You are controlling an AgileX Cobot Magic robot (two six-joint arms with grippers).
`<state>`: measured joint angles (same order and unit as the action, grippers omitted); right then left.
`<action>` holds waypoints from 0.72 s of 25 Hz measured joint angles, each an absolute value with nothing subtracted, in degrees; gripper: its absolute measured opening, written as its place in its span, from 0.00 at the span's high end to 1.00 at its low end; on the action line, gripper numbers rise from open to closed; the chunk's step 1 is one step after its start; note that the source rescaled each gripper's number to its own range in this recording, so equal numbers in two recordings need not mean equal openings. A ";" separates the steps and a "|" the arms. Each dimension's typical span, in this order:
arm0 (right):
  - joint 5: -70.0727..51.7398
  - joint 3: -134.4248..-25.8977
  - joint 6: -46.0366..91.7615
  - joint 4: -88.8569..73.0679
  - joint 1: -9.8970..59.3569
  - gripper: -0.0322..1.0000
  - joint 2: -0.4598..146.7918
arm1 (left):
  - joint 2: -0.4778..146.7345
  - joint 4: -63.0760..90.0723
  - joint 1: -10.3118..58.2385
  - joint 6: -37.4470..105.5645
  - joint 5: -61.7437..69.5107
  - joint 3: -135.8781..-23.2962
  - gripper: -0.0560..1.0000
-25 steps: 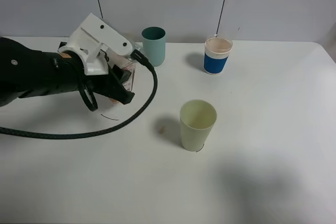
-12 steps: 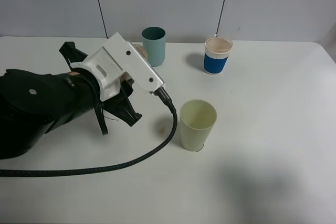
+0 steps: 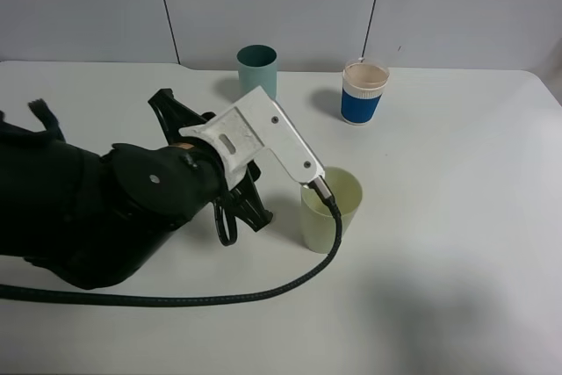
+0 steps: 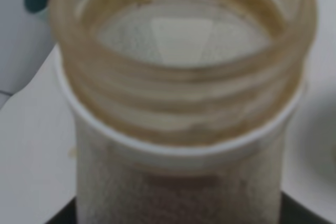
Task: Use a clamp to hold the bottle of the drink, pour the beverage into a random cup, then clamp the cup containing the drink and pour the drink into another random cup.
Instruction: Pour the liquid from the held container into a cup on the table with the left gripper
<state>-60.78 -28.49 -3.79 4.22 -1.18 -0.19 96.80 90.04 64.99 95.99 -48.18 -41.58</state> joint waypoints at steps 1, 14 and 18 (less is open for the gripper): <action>-60.78 -28.49 -3.79 4.22 -1.18 0.00 -0.19 | 97.80 90.49 65.39 97.14 -48.43 -42.35 0.93; -60.78 -28.49 -3.79 4.22 -1.18 0.00 -0.19 | 104.28 93.56 67.36 108.98 -49.74 -47.78 0.93; -60.78 -28.49 -3.79 4.27 -1.18 0.00 -0.19 | 104.52 93.61 67.36 112.02 -49.86 -47.78 0.93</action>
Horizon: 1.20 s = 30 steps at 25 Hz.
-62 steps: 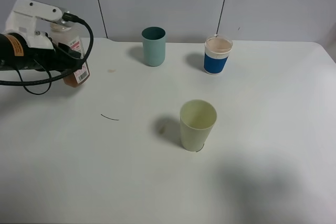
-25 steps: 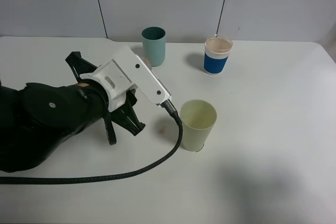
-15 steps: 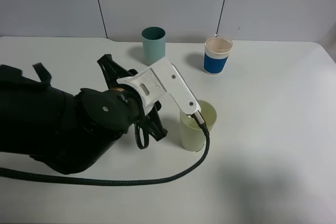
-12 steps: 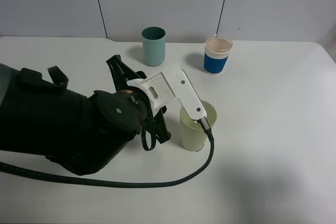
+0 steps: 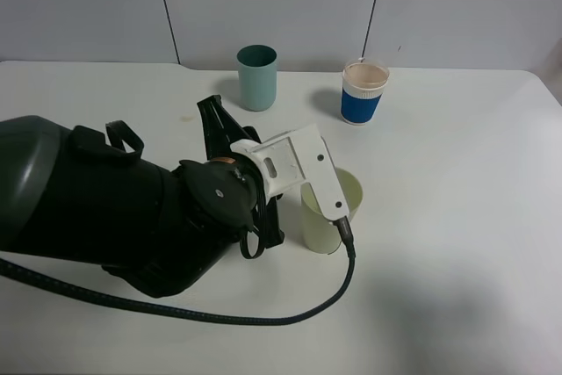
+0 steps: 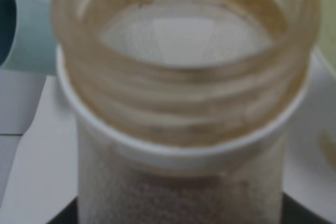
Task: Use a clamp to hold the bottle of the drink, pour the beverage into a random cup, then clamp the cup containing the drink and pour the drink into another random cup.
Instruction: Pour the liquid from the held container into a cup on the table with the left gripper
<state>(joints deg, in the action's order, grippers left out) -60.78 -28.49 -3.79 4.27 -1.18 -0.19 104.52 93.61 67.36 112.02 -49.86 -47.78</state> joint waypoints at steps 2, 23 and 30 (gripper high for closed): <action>-60.78 -28.49 -3.85 4.27 -1.18 0.00 -0.19 | 104.52 93.61 67.43 113.47 -50.06 -47.78 0.93; -60.78 -28.49 -4.10 4.27 -1.18 0.00 -0.19 | 104.58 91.27 67.43 127.02 -51.24 -47.82 0.93; -60.78 -28.49 -4.10 4.27 -1.18 0.00 -0.19 | 104.58 90.08 67.43 128.70 -51.62 -49.60 0.93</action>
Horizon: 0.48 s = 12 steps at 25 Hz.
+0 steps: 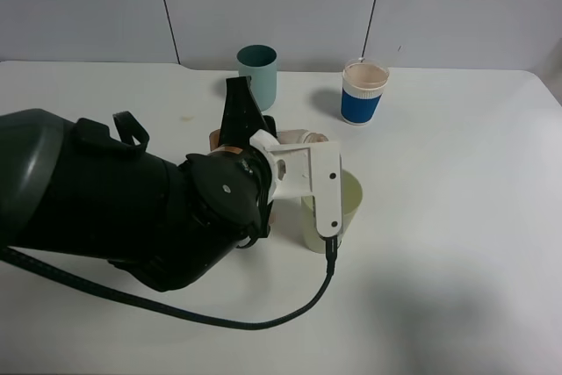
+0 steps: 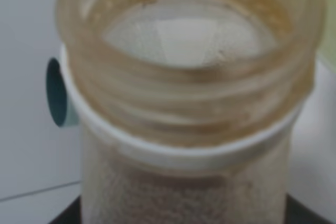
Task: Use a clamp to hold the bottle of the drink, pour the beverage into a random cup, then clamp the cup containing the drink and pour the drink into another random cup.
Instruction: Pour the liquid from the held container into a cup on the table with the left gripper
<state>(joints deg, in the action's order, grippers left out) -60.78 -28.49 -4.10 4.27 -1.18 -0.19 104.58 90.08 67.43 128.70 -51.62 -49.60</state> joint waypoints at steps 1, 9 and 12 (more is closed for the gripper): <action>-60.78 -28.49 -4.10 4.27 -1.18 0.00 -0.19 | 104.58 89.47 67.43 129.13 -51.62 -49.74 0.93; -60.78 -28.49 -4.10 4.27 -1.18 0.00 -0.19 | 104.58 85.72 67.43 133.88 -51.87 -49.80 0.93; -60.78 -28.49 -4.10 4.27 -1.18 0.00 -0.19 | 104.58 84.46 67.43 134.55 -52.03 -49.80 0.93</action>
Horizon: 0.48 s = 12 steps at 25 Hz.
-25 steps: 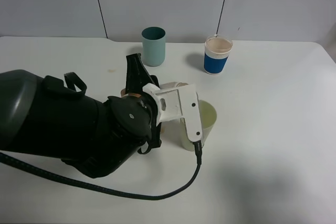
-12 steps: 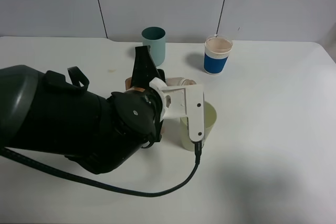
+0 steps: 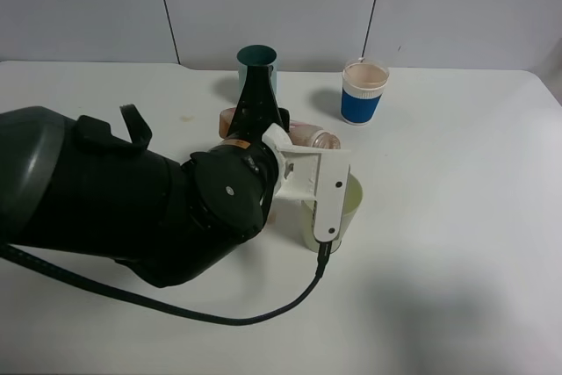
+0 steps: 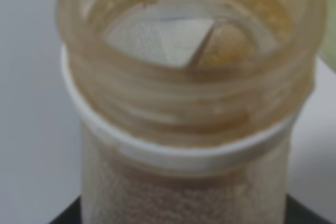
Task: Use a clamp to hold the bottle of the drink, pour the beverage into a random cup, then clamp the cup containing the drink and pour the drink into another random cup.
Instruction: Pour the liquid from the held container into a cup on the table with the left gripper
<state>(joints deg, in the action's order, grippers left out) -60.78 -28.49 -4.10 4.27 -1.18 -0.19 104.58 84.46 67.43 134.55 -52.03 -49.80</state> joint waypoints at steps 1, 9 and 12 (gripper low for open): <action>-60.78 -28.49 -4.10 4.27 -1.18 0.00 -0.19 | 104.58 84.05 67.43 134.65 -52.16 -49.80 0.93; -60.78 -28.49 -4.12 4.27 -1.18 0.00 -0.19 | 104.58 82.48 67.43 136.95 -53.49 -49.80 0.93; -60.78 -28.49 -4.12 4.27 -1.18 0.00 -0.19 | 104.58 82.14 67.43 137.10 -53.50 -49.80 0.93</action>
